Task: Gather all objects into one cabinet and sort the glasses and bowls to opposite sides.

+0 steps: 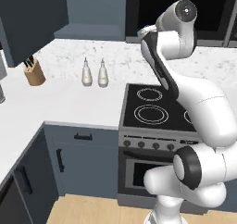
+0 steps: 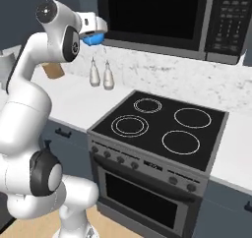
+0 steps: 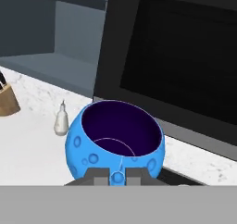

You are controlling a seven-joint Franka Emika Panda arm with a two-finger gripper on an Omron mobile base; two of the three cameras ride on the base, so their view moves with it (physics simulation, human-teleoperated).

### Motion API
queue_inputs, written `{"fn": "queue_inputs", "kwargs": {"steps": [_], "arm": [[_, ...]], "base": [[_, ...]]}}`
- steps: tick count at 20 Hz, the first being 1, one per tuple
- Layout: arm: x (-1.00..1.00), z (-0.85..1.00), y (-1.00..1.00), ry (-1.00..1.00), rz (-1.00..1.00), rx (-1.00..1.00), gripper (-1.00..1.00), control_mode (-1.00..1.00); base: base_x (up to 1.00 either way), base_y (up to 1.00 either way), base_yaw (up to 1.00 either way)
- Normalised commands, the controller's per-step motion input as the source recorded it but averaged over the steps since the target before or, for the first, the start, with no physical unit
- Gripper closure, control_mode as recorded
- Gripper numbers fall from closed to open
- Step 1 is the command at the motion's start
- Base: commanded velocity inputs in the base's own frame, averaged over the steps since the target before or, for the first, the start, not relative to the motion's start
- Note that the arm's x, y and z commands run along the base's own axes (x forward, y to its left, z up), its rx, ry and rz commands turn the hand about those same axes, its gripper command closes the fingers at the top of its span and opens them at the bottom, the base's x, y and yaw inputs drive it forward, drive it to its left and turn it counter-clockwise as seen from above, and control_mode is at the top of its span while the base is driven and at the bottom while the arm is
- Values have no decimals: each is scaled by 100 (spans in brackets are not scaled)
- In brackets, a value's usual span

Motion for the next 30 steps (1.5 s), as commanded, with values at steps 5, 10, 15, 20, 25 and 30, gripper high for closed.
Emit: {"fn": "queue_inputs", "kwargs": {"steps": [5,10,15,20,25,30], "arm": [[0,0,0,0,0,0,100,100],[0,0,0,0,0,0,100,100],[0,0,0,0,0,0,100,100],[0,0,0,0,0,0,100,100],[0,0,0,0,0,0,100,100],[0,0,0,0,0,0,100,100]], "base": [[-57,-37,53],[-63,-18,66],[-64,-8,71],[-68,0,76],[-71,0,74],[-51,15,59]]}}
